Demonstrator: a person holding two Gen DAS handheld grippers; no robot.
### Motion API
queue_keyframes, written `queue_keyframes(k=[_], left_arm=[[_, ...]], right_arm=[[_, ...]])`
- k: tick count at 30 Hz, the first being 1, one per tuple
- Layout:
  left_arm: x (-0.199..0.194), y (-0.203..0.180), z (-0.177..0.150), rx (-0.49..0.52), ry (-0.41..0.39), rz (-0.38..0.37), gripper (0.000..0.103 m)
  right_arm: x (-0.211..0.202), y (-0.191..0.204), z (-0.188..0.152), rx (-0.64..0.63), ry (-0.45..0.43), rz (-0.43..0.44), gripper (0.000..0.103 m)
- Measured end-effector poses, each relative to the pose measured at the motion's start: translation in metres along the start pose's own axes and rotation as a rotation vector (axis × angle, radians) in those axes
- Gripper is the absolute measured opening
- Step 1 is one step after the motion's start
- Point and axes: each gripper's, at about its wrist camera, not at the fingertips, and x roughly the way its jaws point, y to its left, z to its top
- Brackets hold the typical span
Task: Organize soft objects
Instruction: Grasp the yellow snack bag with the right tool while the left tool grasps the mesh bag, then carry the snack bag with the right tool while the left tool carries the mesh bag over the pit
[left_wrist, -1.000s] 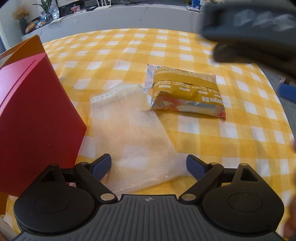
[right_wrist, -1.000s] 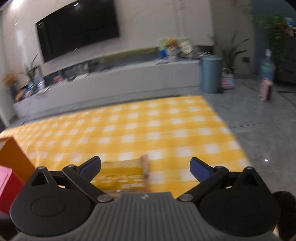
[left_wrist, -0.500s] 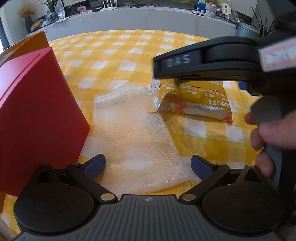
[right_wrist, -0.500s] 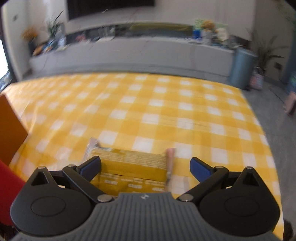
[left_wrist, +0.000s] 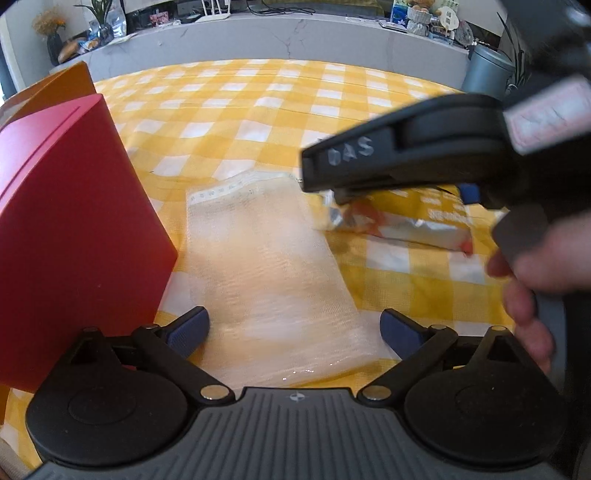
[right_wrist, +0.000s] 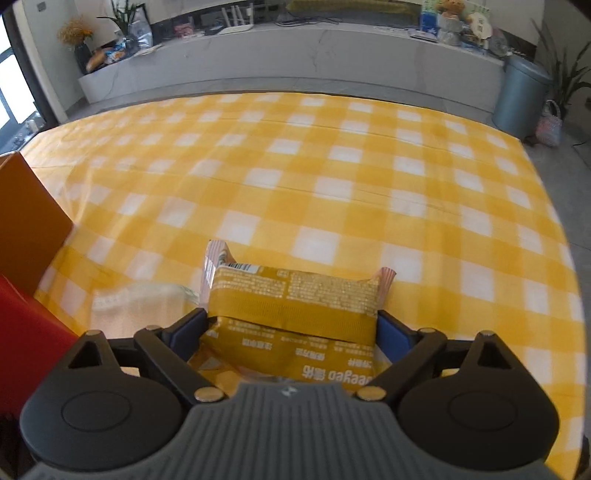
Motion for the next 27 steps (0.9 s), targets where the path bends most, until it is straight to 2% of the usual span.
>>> queue_keyframes(k=[12,14,15,16,18,19,20,23,27], left_arm=[[-0.007,0.004,-0.004,-0.017,-0.033,0.001,0.101],[-0.012,0.007,-0.006,-0.042,-0.061,0.008,0.081],[-0.015,0.008,-0.007,-0.048,-0.079,0.002,0.055],[-0.015,0.011,-0.006,-0.053,-0.090,-0.007,0.038],[-0.017,0.011,-0.007,-0.045,-0.100,-0.027,0.025],[-0.017,0.011,-0.006,-0.030,-0.106,-0.035,0.010],[-0.017,0.011,-0.006,-0.013,-0.104,-0.058,0.003],[-0.020,0.015,-0.005,-0.013,-0.123,-0.092,0.001],[-0.044,0.012,-0.009,0.049,-0.253,-0.097,0.001]], right_arm=[[-0.046,-0.051,-0.042,0.162,0.020,-0.213,0.092],[-0.049,-0.054,-0.046,0.172,0.013,-0.212,0.092],[-0.050,-0.056,-0.047,0.182,0.006,-0.207,0.092],[-0.050,-0.056,-0.048,0.192,0.001,-0.204,0.092],[-0.049,-0.055,-0.047,0.205,-0.013,-0.217,0.092],[-0.050,-0.055,-0.047,0.204,-0.020,-0.233,0.092],[-0.052,-0.056,-0.048,0.208,-0.028,-0.245,0.092],[-0.061,-0.065,-0.051,0.273,-0.076,-0.217,0.091],[-0.077,-0.074,-0.053,0.348,-0.167,-0.166,0.091]])
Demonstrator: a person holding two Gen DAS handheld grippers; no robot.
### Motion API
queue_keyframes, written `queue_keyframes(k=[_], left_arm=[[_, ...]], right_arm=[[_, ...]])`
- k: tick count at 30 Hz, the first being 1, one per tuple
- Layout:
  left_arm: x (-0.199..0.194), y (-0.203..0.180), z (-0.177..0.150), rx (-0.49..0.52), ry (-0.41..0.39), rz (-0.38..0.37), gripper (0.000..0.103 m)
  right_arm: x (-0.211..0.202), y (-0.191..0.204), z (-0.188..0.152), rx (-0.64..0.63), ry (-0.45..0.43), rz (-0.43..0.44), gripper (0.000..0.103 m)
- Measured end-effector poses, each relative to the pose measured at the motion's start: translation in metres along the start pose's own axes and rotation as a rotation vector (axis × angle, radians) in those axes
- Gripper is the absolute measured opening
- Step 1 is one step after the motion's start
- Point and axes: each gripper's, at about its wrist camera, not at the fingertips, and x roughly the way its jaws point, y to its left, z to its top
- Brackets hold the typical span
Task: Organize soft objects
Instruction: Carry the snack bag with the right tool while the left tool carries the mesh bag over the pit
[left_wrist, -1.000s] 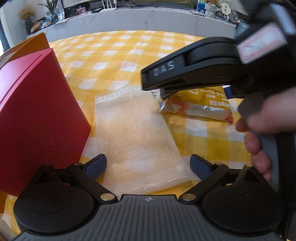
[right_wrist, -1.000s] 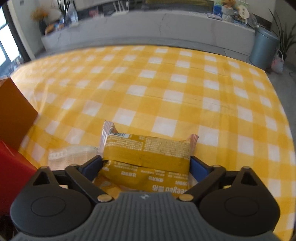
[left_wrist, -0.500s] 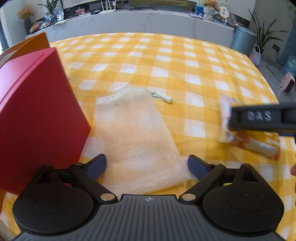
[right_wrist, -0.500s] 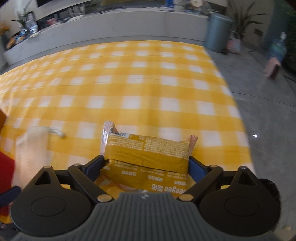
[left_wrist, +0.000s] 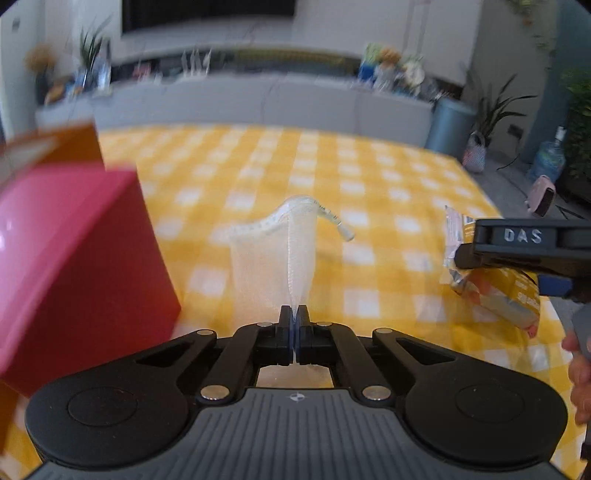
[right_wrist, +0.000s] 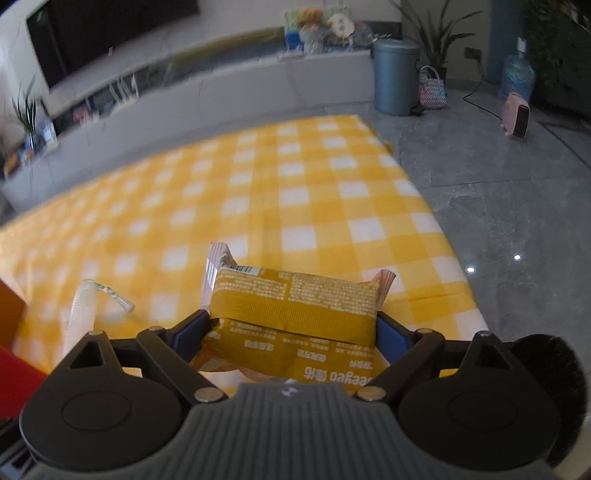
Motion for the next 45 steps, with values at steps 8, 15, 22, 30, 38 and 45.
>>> queue_keyframes(k=[8,15,22,30,38,45], left_arm=[[-0.056,-0.002,0.009,0.071,-0.151,-0.091,0.001],[-0.104,0.032,0.042,0.107,-0.224,-0.131,0.001],[-0.147,0.091,0.070,0.168,-0.276,-0.111,0.001],[-0.145,0.156,0.082,0.191,-0.217,-0.081,0.001],[-0.119,0.209,0.074,0.145,-0.180,0.024,0.001],[-0.092,0.252,0.053,0.133,-0.098,0.086,0.001]], right_arm=[[-0.026,-0.001,0.003,0.131,-0.115,0.323,0.091],[-0.067,0.017,0.013,0.127,-0.254,0.531,0.091],[-0.085,0.063,0.019,0.025,-0.278,0.653,0.091],[-0.091,0.125,0.019,-0.126,-0.229,0.774,0.091],[-0.102,0.163,0.015,-0.232,-0.221,0.835,0.091],[-0.104,0.207,0.009,-0.301,-0.192,0.848,0.091]])
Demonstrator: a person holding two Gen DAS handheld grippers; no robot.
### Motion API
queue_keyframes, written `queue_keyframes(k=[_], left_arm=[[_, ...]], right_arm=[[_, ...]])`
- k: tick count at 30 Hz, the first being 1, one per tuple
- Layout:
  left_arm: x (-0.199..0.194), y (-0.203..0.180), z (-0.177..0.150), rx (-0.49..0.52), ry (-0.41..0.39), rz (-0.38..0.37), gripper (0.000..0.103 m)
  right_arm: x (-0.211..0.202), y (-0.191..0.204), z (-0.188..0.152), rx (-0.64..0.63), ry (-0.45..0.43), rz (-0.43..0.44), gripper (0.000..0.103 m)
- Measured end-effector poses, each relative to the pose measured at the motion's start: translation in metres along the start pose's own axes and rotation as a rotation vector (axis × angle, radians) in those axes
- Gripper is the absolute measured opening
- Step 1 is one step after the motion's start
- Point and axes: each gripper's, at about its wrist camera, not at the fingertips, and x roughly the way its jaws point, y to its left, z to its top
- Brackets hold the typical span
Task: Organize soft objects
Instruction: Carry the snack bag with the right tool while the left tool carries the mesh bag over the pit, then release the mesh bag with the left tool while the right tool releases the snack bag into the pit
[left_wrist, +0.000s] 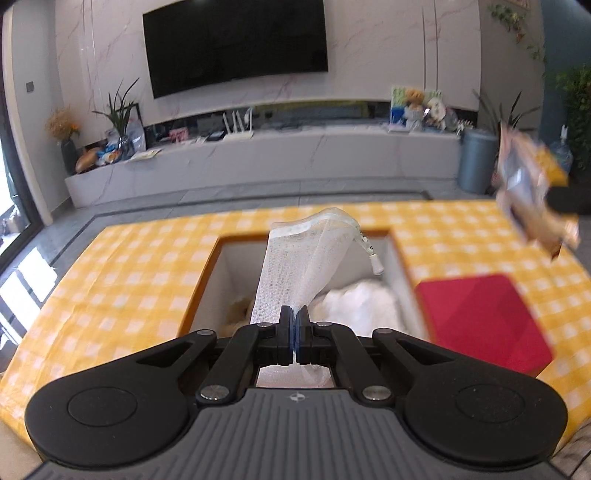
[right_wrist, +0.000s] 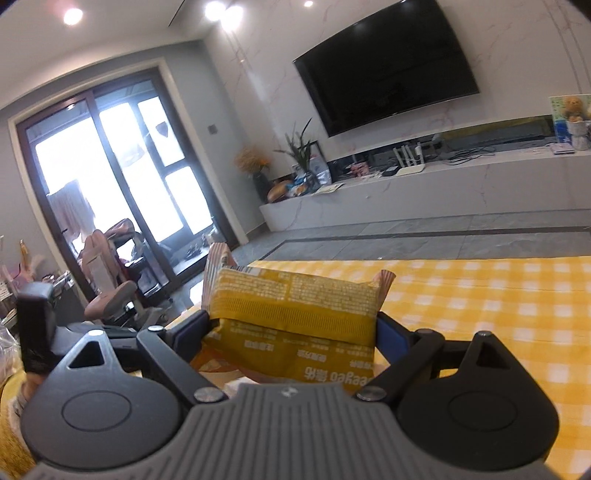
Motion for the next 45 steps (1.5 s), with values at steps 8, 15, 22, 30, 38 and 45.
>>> queue_keyframes(k=[8,15,22,30,38,45], left_arm=[[0.027,0.019,-0.022,0.039,0.103,0.074,0.001],[0.045,0.042,-0.039,-0.024,0.221,0.059,0.001],[0.040,0.060,-0.046,-0.072,0.216,0.017,0.002],[0.014,0.068,-0.045,-0.091,0.130,-0.070,0.055],[-0.002,0.075,-0.042,-0.114,0.042,-0.068,0.078],[-0.003,0.076,-0.038,-0.153,-0.046,-0.032,0.088]], right_arm=[[0.078,0.061,0.012,-0.139,0.101,-0.055,0.091],[0.183,0.094,0.002,-0.319,0.318,-0.267,0.091],[0.258,0.083,-0.026,-0.474,0.538,-0.474,0.091],[0.282,0.066,-0.031,-0.408,0.665,-0.501,0.088],[0.261,0.086,-0.023,-0.371,0.578,-0.559,0.093],[0.200,0.118,-0.007,-0.321,0.326,-0.604,0.100]])
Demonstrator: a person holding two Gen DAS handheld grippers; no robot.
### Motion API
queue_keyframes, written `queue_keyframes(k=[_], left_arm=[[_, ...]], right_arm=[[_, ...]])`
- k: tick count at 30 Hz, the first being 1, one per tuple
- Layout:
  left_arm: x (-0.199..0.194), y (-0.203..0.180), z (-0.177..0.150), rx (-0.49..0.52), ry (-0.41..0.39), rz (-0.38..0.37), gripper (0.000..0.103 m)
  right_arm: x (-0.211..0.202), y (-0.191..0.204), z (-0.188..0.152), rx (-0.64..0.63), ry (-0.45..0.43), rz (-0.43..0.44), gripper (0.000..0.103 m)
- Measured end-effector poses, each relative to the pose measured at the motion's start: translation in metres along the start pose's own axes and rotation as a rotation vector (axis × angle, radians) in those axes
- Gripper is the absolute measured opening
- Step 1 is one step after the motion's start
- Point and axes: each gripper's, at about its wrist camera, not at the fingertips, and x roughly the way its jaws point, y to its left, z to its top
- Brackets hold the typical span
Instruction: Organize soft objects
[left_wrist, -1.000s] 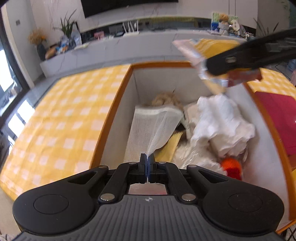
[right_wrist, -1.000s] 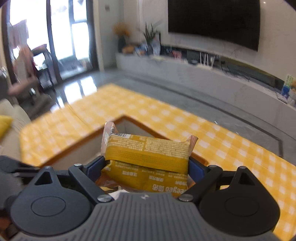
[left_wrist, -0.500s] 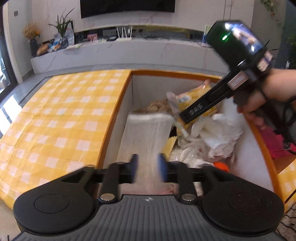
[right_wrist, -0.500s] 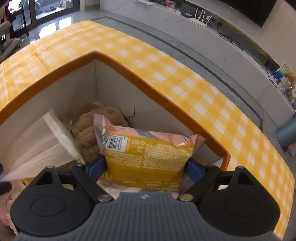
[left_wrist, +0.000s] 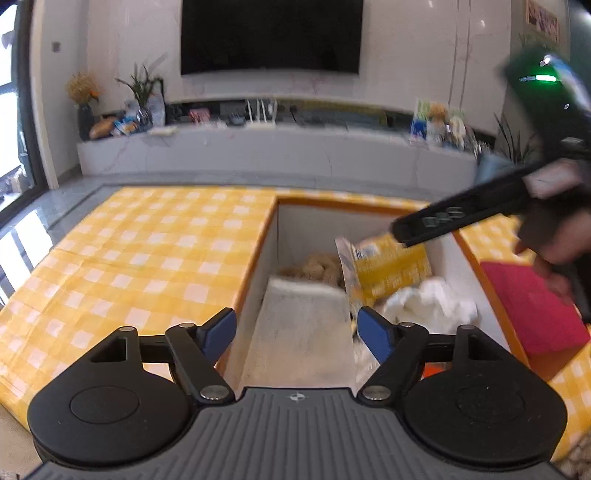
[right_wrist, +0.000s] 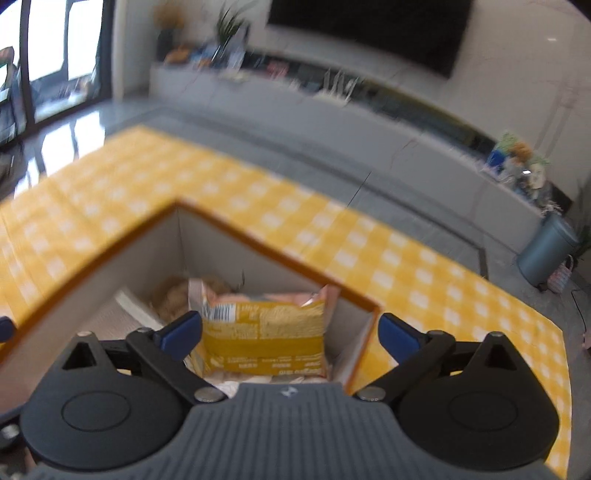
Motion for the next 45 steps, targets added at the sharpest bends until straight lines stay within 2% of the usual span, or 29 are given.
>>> queue_keyframes(k=[2,4,9,12,14,24,37,43,45], left_arm=[[-0.003,0.003,0.001,-0.035,-0.046,0.024,0.091],[-0.006,0.004,0.003,-0.077,-0.071,0.080,0.092],[-0.014,0.006,0.007,-0.067,-0.122,0.009,0.093],[-0.017,-0.001,0.006,-0.058,-0.130,0.016,0.093],[-0.018,-0.005,0.005,-0.041,-0.132,0.004,0.093],[-0.018,-0.010,0.001,-0.025,-0.142,-0.003,0.093],[-0.009,-0.010,-0.003,-0.001,-0.115,-0.011,0.093],[-0.003,-0.005,-0.001,-0.006,-0.084,0.019,0.093],[-0.001,0.000,0.000,-0.020,-0.075,0.040,0.093]], right_arm=[[-0.023,-0.003,-0.008,0.047,-0.061,-0.027,0.100],[-0.044,-0.005,-0.019,0.092,-0.118,-0.060,0.100],[-0.077,-0.006,-0.051,0.190,-0.195,-0.158,0.100],[-0.089,-0.002,-0.070,0.215,-0.245,-0.191,0.100],[-0.090,-0.002,-0.080,0.228,-0.238,-0.202,0.100],[-0.081,0.008,-0.109,0.207,-0.233,-0.189,0.100],[-0.072,0.010,-0.116,0.212,-0.210,-0.164,0.100],[-0.072,-0.003,-0.113,0.279,-0.196,-0.090,0.100],[-0.073,-0.009,-0.103,0.287,-0.212,-0.047,0.095]])
